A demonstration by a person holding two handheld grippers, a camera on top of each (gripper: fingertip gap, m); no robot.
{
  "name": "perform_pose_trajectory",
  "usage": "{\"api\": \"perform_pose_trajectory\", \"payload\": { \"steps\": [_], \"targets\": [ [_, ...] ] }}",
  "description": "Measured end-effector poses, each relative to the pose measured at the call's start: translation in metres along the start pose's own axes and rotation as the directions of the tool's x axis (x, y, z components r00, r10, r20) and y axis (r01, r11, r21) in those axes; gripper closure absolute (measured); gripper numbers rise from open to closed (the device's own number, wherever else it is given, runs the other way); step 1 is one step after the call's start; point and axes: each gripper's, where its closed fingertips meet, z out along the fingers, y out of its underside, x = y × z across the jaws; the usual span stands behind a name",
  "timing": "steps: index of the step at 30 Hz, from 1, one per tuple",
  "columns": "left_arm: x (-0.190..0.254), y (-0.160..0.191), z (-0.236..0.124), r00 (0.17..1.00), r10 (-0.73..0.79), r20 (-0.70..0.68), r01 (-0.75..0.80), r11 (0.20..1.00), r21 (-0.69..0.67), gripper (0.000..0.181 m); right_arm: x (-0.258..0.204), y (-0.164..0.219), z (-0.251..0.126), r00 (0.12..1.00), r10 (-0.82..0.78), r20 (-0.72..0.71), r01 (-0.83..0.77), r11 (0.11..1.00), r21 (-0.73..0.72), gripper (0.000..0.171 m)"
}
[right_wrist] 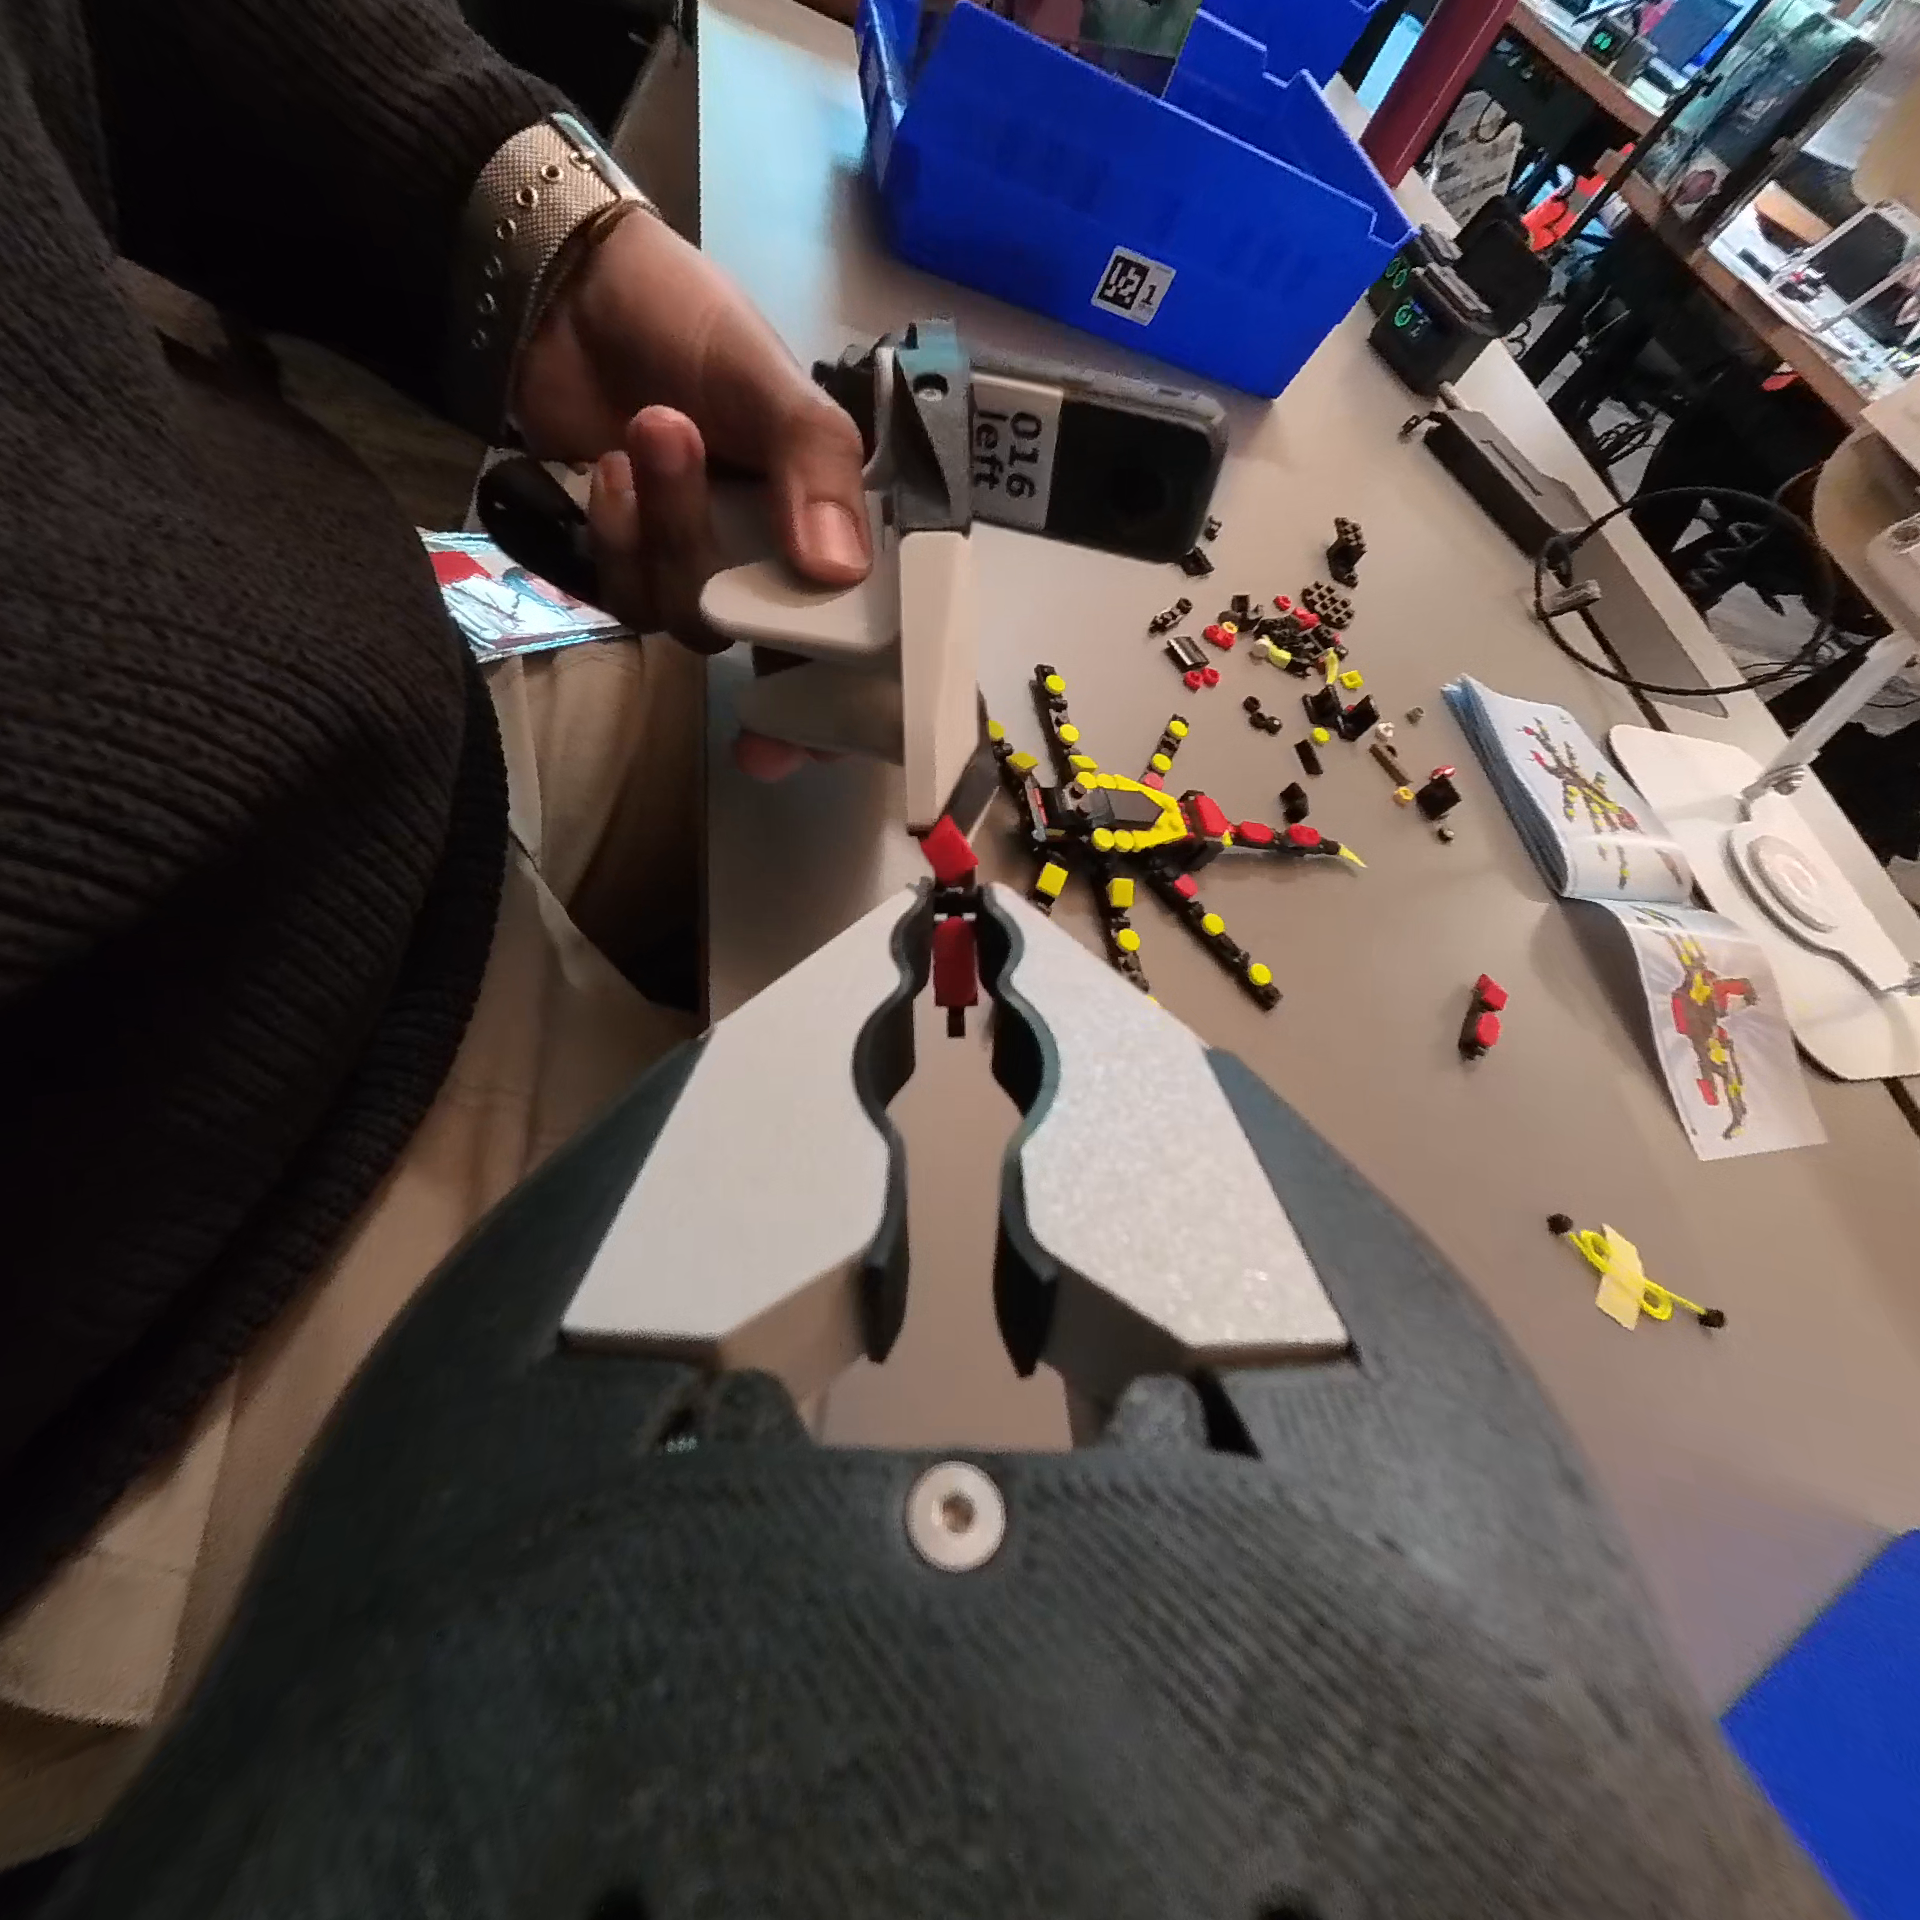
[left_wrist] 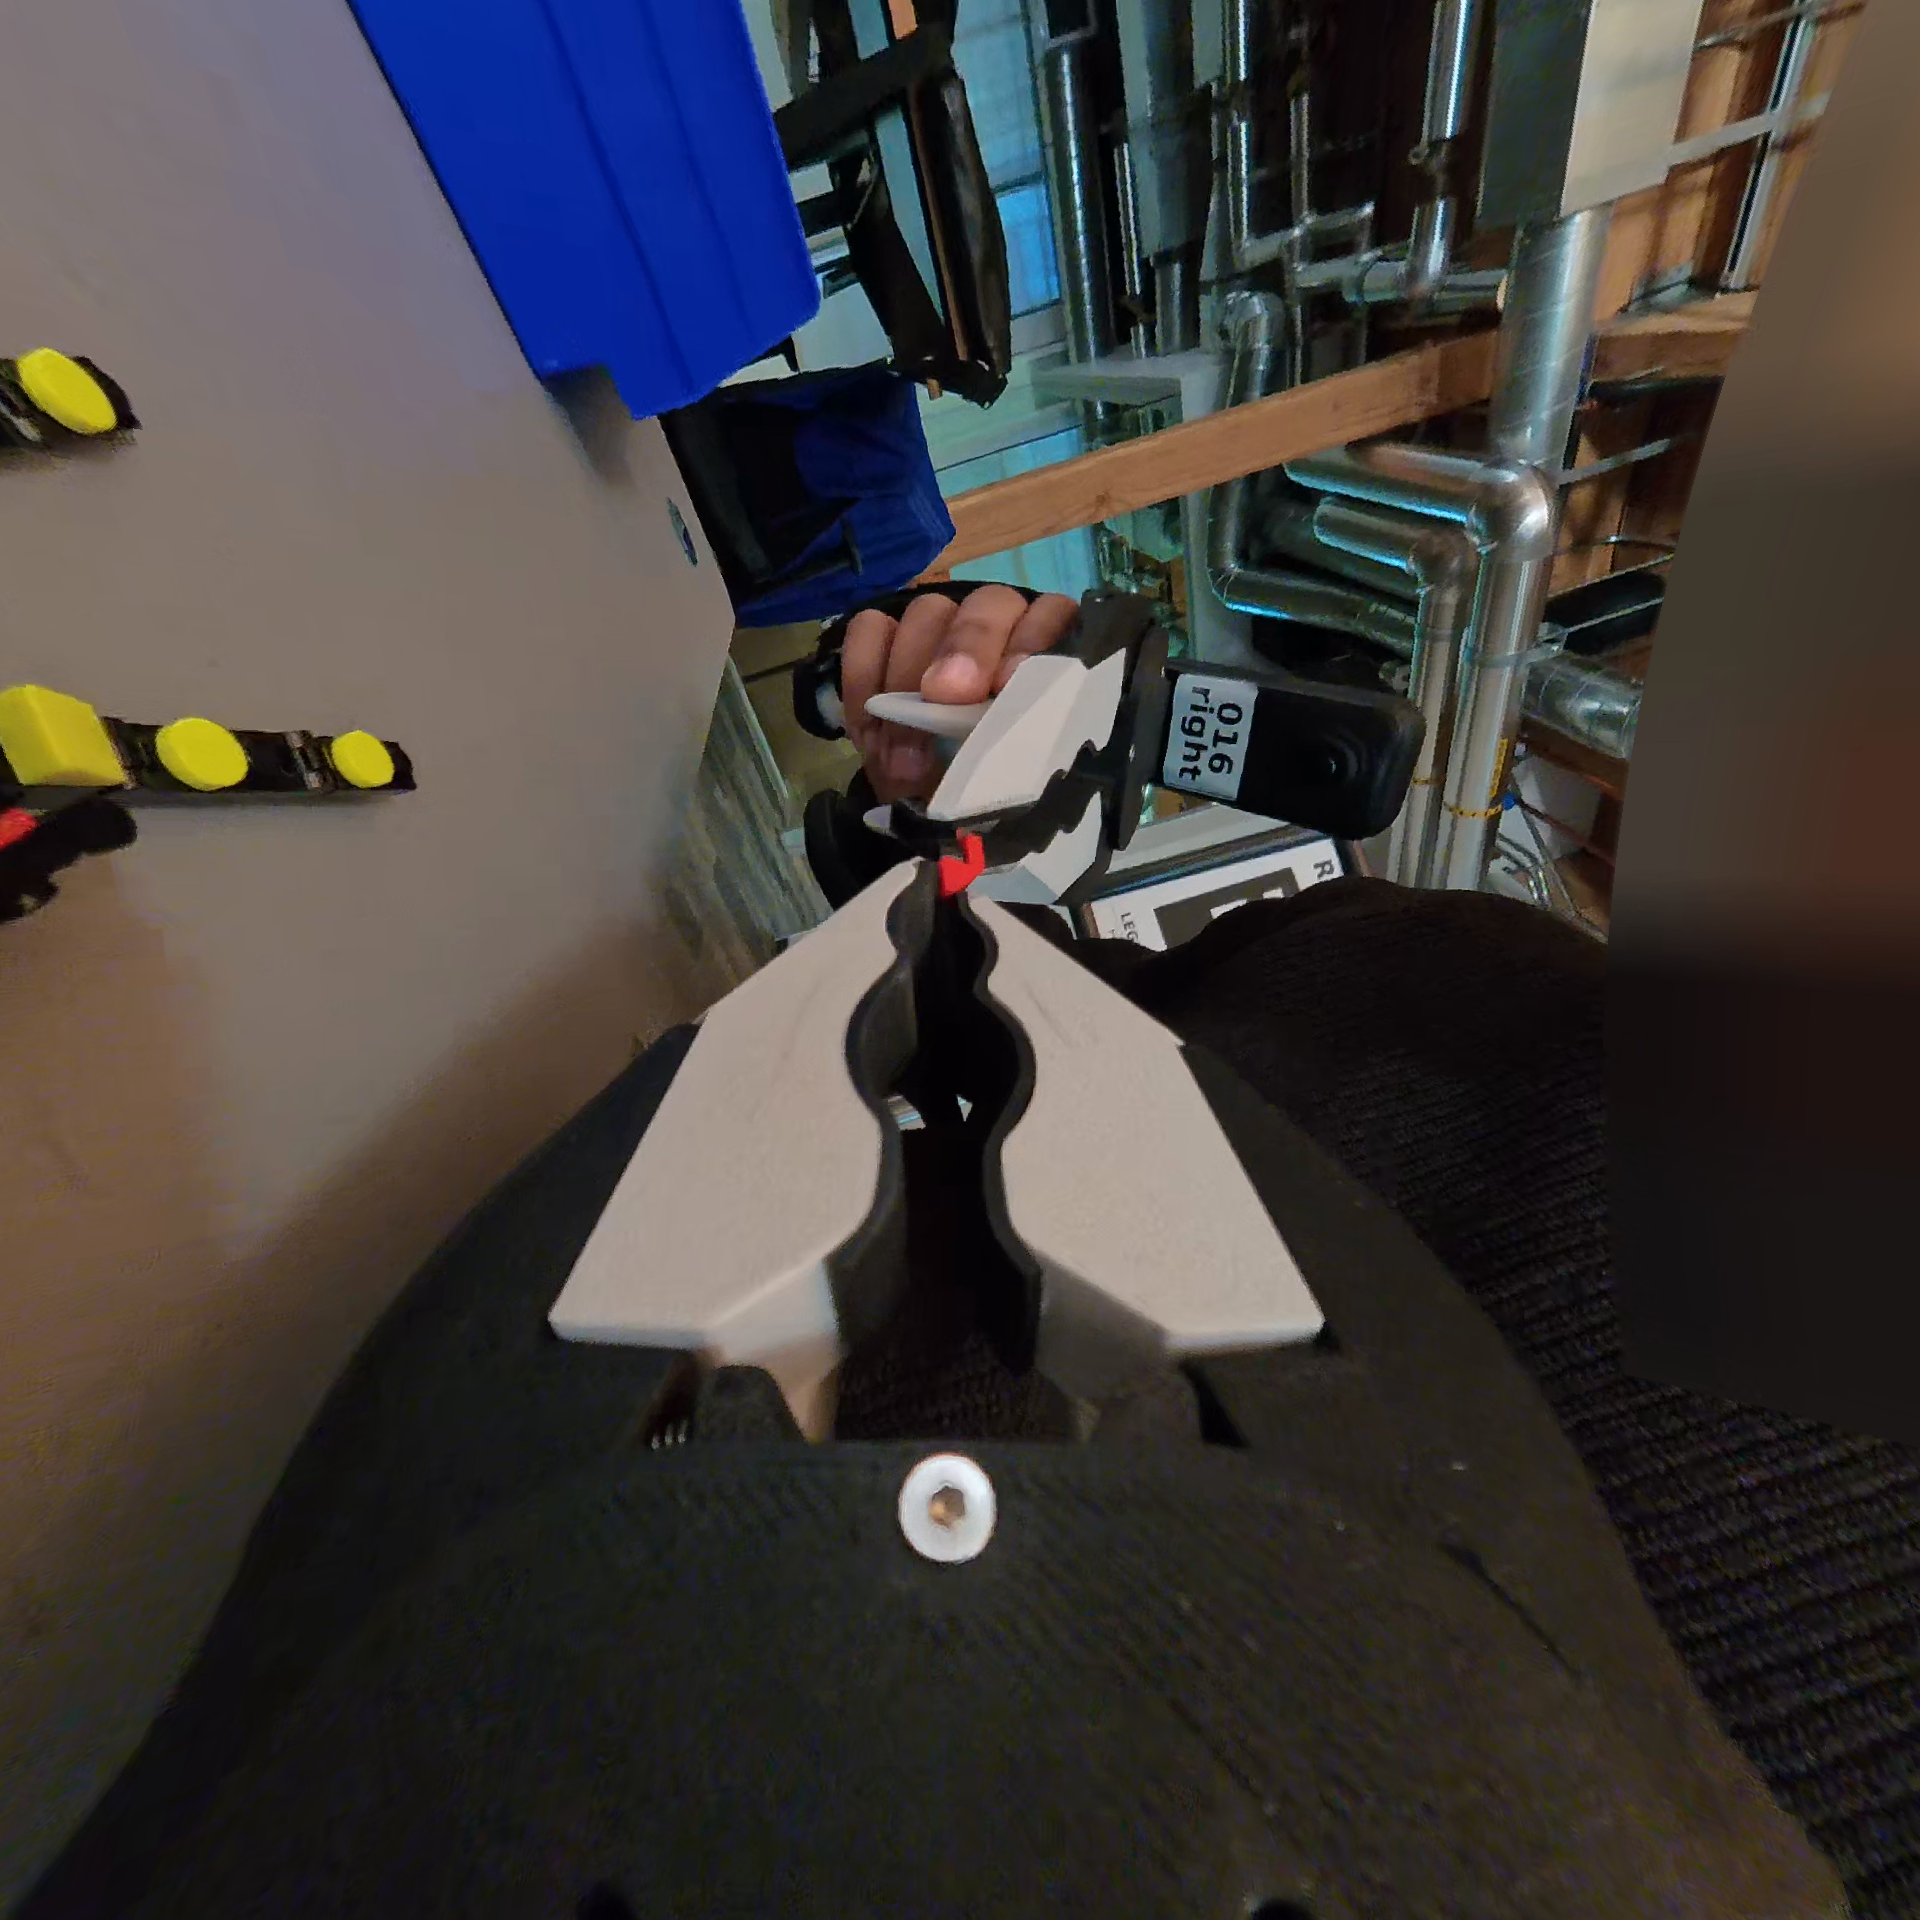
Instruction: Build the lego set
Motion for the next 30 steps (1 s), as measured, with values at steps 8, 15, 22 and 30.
{"api": "perform_pose_trajectory", "payload": {
  "steps": [8,15,22,30],
  "targets": [
    [-0.004,-0.01,-0.006,1.0,-0.023,0.01,0.022,0.997,0.074,0.181,0.009,-0.01,-0.004,0.998,0.025,-0.05,-0.024,0.999,0.038,0.166],
    [-0.021,-0.028,-0.017,0.966,0.11,0.236,-0.142,0.982,0.123,0.181,0.031,0.041,0.004,0.985,0.076,-0.156,-0.103,0.98,-0.171,0.166],
    [-0.021,-0.031,-0.023,0.942,0.175,0.287,-0.21,0.973,0.095,0.181,0.029,0.052,0.005,0.98,0.153,-0.127,-0.175,0.967,-0.186,0.166],
    [-0.017,-0.041,-0.04,0.871,0.287,0.398,-0.338,0.939,0.063,0.181,0.017,0.091,0.012,0.971,0.217,-0.098,-0.238,0.9,-0.366,0.165]
  ]
}}
